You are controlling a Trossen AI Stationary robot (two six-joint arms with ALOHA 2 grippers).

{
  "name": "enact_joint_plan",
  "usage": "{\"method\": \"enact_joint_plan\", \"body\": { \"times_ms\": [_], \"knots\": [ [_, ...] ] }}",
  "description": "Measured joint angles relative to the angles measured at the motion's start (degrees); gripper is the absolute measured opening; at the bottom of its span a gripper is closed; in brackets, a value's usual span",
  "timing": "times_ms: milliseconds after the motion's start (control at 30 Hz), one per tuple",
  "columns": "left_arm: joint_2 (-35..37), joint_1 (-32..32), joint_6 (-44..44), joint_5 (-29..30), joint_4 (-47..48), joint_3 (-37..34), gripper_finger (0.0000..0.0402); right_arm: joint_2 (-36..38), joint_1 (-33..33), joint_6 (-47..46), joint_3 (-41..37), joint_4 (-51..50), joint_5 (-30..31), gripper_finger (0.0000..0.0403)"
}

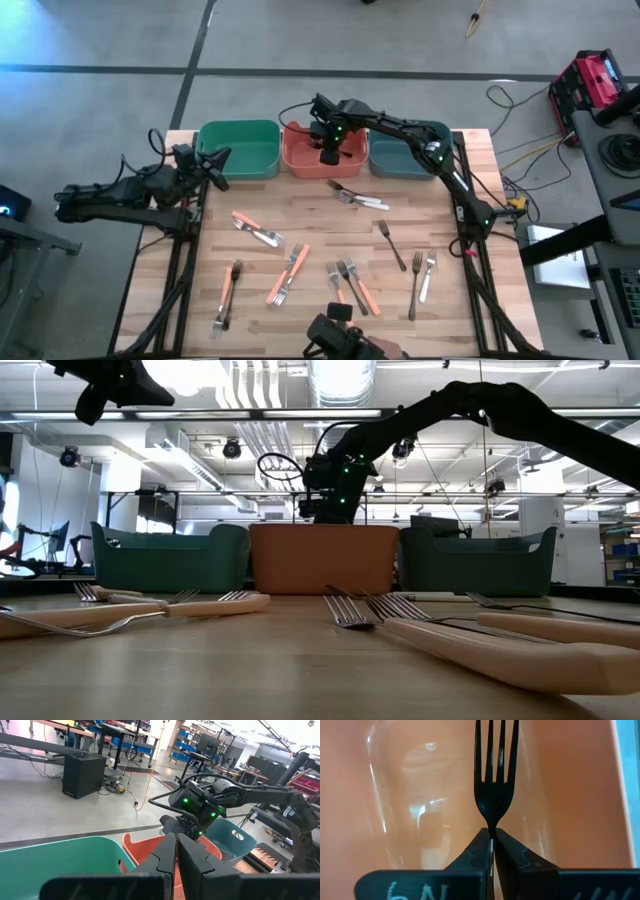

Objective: Sort silverware by color (type)
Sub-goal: Put the black fork into the orange bin

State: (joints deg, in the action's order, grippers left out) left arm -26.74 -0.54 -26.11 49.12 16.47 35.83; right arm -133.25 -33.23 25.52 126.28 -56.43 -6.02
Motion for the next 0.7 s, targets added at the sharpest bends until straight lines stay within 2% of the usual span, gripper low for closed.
{"method": "enact_joint_plan", "body": {
  "times_ms": [467, 700],
  "knots": [
    [0.2, 0.0, 0.0, 0.0, 0.0, 0.0, 0.0000, 0.0, 0.1, -1.4, 0.0, 1.9, 0.0, 0.0011],
    [0.3, 0.0, 0.0, 0.0, 0.3, 0.0, 0.0000, 0.0, 0.1, -1.1, 0.0, 1.9, -0.1, 0.0036]
  ]
}}
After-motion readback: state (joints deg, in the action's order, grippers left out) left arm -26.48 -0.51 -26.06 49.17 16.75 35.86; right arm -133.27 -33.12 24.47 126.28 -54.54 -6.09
